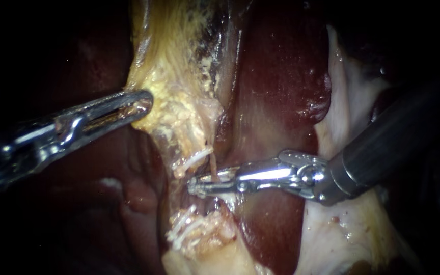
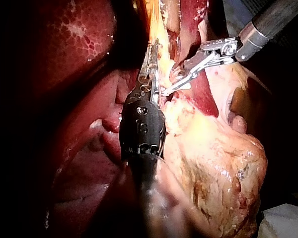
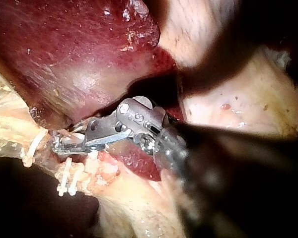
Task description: Going back second clip right tube
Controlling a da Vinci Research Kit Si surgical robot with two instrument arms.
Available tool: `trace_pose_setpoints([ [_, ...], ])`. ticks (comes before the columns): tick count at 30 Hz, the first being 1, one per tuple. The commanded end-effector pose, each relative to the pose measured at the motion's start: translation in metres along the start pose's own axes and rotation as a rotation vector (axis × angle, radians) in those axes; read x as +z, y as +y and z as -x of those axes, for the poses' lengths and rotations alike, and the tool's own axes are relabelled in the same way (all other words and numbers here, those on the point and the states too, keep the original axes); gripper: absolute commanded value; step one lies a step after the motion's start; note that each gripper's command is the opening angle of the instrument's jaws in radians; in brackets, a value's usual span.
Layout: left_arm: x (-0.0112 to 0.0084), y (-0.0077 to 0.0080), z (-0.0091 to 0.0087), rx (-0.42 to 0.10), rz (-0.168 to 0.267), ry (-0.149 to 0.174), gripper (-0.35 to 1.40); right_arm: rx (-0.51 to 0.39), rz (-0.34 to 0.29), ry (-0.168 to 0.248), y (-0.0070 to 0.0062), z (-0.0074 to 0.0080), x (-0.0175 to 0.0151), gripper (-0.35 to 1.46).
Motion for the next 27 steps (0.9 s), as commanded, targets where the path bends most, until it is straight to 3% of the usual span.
trace_pose_setpoints([
  [1,0.0,0.0,0.0,0.0,-0.001,0.0,-0.35,0.0,0.0,0.0,0.0,0.0,0.0,-0.35],
  [2,0.0,0.0,0.0,0.0,-0.001,0.0,-0.35,0.0,-0.001,-0.004,0.0,0.0,0.0001,-0.22],
  [4,0.0,0.0,0.0,0.0,-0.001,0.0,-0.35,-0.042,-0.01,-0.012,0.0,0.0,0.0004,0.25],
  [7,0.0,0.0001,0.0,0.001,-0.001,0.0,-0.35,-0.127,-0.031,-0.027,-0.0001,-0.0001,0.0008,0.51],
  [11,0.0,0.0004,0.0,0.001,-0.003,0.001,-0.35,-0.24,0.01,-0.001,-0.0006,-0.0001,0.001,0.6],
  [14,0.0,0.0005,0.0,0.001,-0.003,0.001,-0.35,-0.255,0.012,0.0,-0.0006,-0.0002,0.0003,0.6],
  [22,-0.0001,0.0004,0.0,0.001,-0.002,0.001,-0.35,-0.259,0.032,0.012,0.0008,-0.0002,-0.002,0.6],
  [27,-0.0001,0.0004,0.0,0.001,-0.002,0.001,-0.35,-0.255,0.033,0.014,0.0008,-0.0006,-0.0031,0.6],
])
